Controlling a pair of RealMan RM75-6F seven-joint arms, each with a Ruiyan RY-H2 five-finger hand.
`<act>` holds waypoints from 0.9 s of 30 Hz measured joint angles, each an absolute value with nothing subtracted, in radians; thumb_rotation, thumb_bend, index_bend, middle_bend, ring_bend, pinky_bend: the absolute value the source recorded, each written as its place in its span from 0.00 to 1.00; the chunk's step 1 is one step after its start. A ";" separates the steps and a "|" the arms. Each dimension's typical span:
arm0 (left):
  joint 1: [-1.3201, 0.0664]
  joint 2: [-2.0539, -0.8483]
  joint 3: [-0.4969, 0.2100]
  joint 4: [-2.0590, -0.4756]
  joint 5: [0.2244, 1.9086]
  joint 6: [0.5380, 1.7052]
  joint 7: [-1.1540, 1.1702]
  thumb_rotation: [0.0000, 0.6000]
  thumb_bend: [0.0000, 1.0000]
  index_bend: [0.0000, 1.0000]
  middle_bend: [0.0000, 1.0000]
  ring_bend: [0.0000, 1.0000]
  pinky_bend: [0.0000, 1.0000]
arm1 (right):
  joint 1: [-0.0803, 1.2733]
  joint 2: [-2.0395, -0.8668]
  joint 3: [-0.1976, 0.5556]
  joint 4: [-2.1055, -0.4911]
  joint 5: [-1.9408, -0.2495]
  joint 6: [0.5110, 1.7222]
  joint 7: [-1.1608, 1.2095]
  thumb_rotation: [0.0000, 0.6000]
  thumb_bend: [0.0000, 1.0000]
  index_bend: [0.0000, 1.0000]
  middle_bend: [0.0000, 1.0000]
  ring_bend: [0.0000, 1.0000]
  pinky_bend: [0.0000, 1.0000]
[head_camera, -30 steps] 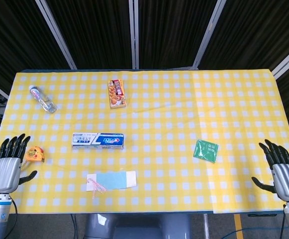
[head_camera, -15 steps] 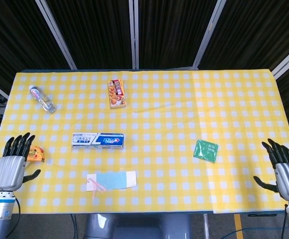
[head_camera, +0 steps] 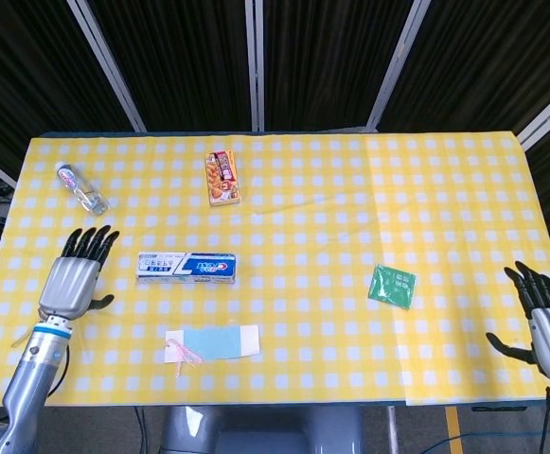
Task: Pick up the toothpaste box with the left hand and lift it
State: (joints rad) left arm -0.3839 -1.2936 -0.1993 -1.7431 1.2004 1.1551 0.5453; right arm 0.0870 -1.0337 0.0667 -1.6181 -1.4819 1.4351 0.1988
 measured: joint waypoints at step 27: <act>-0.881 -1.639 -0.250 -1.488 0.482 0.944 0.952 1.00 0.04 0.24 0.09 0.14 0.22 | 0.090 -0.997 0.086 -1.590 -1.446 1.406 0.346 1.00 0.08 0.00 0.00 0.00 0.00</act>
